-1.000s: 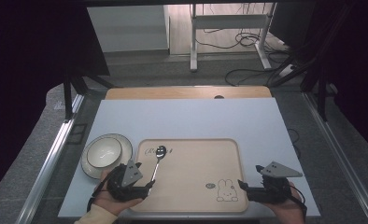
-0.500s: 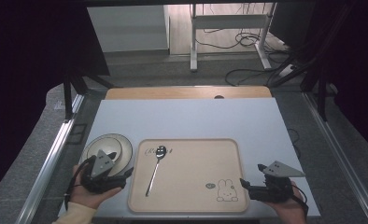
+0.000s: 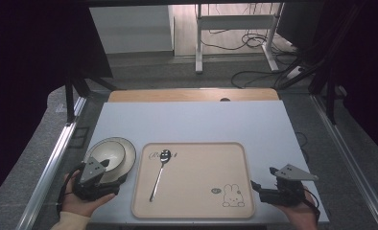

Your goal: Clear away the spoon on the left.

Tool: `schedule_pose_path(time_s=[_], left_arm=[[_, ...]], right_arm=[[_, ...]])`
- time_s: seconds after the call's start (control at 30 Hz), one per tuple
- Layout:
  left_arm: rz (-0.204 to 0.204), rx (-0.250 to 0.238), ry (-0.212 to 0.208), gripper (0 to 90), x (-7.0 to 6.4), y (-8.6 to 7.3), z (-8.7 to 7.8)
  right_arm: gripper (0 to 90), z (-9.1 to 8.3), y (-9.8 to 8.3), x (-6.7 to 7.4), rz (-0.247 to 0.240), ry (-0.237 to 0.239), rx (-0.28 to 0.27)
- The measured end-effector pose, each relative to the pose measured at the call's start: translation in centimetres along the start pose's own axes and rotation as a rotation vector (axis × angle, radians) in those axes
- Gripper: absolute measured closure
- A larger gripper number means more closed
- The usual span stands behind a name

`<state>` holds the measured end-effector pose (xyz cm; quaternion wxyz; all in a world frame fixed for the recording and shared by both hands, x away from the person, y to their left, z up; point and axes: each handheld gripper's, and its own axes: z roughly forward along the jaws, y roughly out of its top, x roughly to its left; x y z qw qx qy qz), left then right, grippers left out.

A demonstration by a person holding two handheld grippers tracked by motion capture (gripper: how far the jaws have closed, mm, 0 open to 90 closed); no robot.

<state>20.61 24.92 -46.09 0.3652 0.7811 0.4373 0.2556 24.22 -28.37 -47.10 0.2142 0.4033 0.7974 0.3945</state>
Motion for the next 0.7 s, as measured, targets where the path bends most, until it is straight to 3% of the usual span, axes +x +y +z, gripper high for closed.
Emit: schedule_pose_path(time_s=[0.7], left_arm=[[0.012,0.009,-0.007,23.2,-0.30,0.11,0.23]], right_arm=[[17.0,0.08,-0.10,-0.04,-0.008,-0.001,0.001]])
